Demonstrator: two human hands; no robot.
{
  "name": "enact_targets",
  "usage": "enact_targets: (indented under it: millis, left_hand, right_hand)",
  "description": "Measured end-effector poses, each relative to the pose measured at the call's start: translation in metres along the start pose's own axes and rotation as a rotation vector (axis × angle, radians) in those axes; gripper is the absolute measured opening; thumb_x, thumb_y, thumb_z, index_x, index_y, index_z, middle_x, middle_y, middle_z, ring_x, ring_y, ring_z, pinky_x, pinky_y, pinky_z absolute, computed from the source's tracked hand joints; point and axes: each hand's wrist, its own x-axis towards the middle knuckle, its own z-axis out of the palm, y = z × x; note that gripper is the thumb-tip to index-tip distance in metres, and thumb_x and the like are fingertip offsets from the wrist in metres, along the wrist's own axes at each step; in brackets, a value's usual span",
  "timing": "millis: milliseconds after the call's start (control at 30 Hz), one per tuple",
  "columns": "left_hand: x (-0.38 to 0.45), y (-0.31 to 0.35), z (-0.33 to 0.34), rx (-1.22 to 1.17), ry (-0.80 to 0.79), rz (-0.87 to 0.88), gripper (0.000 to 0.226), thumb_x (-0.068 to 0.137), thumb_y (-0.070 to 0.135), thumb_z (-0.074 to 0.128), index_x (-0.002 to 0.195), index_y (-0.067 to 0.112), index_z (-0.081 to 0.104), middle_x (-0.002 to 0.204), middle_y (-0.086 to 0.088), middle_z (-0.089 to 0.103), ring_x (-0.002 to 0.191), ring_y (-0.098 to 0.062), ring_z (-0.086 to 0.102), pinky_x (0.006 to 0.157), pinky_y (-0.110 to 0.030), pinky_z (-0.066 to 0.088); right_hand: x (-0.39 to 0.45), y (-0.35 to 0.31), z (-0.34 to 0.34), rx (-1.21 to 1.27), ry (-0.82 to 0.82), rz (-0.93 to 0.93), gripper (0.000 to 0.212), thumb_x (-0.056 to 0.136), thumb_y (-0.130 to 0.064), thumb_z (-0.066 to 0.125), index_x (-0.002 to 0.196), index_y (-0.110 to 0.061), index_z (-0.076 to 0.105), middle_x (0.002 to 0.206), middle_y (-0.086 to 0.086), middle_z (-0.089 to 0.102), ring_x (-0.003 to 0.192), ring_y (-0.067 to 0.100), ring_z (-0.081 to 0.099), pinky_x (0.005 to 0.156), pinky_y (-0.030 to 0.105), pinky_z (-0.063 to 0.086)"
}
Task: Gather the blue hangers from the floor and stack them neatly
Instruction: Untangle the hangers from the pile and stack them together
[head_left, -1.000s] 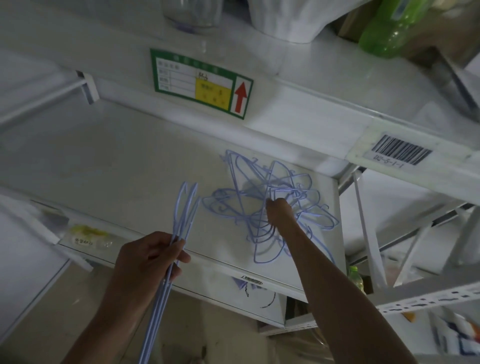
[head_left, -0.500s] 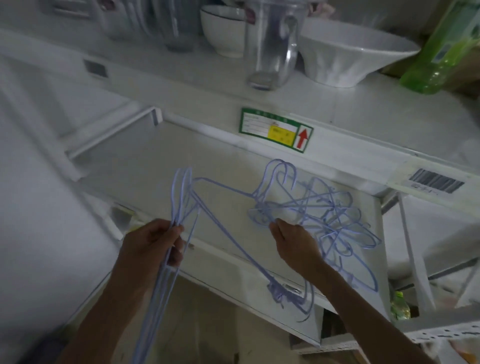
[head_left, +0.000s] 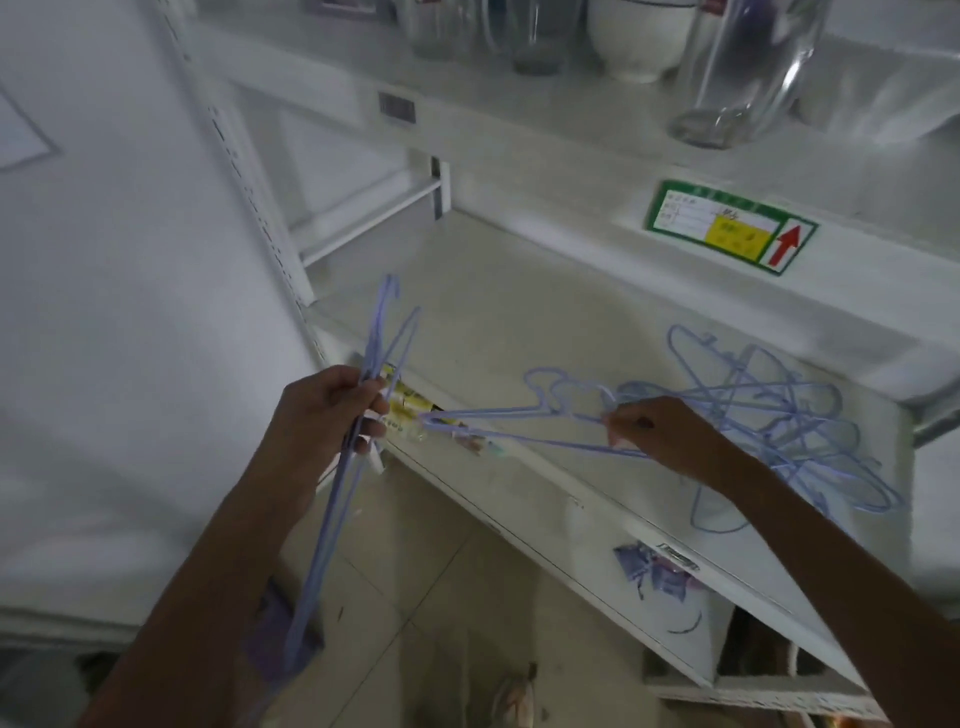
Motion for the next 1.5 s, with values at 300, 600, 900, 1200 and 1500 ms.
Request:
enact_targets:
  millis: [300,600,900,1200,1500]
  left_hand:
    - [0.003,-0.041,0.028,0.067,-0.182,-0.067,0.022,0.101,0.013,0.051,0.080,0.010,0.055,0.090,-0.006,0.081,0.090,-0.023,0.076,0.091,-0.046,0.051]
    - [-0.028,-0.079,0.042,0.012,-0.390,-0.207,0.021,0.106,0.028,0.048,0.104,0.007,0.050,0.115,-0.002,0.076,0.050,-0.025,0.069,0.040,-0.024,0.044]
    - [-0.014,-0.085,0.034,0.119,-0.513,0.119,0.025,0.099,0.046,0.055,0.115,0.027,0.062,0.088,-0.008,0.081,0.044,0.002,0.050,0.046,-0.005,0.038]
    - [-0.029,-0.091,0.051,-0.139,-0.241,-0.115,0.021,0.103,0.028,0.056,0.096,0.009,0.051,0.063,-0.005,0.061,0.041,-0.021,0.054,0.046,-0.027,0.047]
    - [-0.047,-0.116,0.055,-0.095,-0.062,-0.231,0.034,0.105,0.024,0.053,0.087,0.000,0.070,0.058,-0.009,0.065,0.048,-0.019,0.062,0.051,-0.027,0.052]
  right_hand:
    - [0.038,-0.063,0.015,-0.263,0.003,-0.105,0.059,0.099,-0.056,0.047,0.049,-0.029,0.064,0.038,-0.012,0.053,0.044,-0.004,0.052,0.051,0.022,0.035]
    - [0.058,-0.102,0.024,-0.541,0.052,-0.306,0.054,0.091,-0.051,0.038,0.054,-0.012,0.031,0.041,0.003,0.035,0.041,0.015,0.038,0.049,0.027,0.033]
    - [0.080,-0.120,0.024,-0.411,0.061,-0.380,0.062,0.086,-0.050,0.027,0.052,-0.009,0.059,0.044,0.007,0.044,0.044,0.024,0.042,0.050,0.033,0.039]
    - [0.087,-0.126,0.080,-0.239,0.386,-0.128,0.021,0.090,-0.021,0.057,0.109,-0.022,0.066,0.096,0.002,0.065,0.102,0.028,0.055,0.083,0.035,0.040]
    - [-0.027,-0.178,0.168,0.885,-0.171,0.426,0.034,0.104,-0.033,0.054,0.105,0.000,0.064,0.072,0.013,0.064,0.054,0.018,0.063,0.056,0.029,0.054]
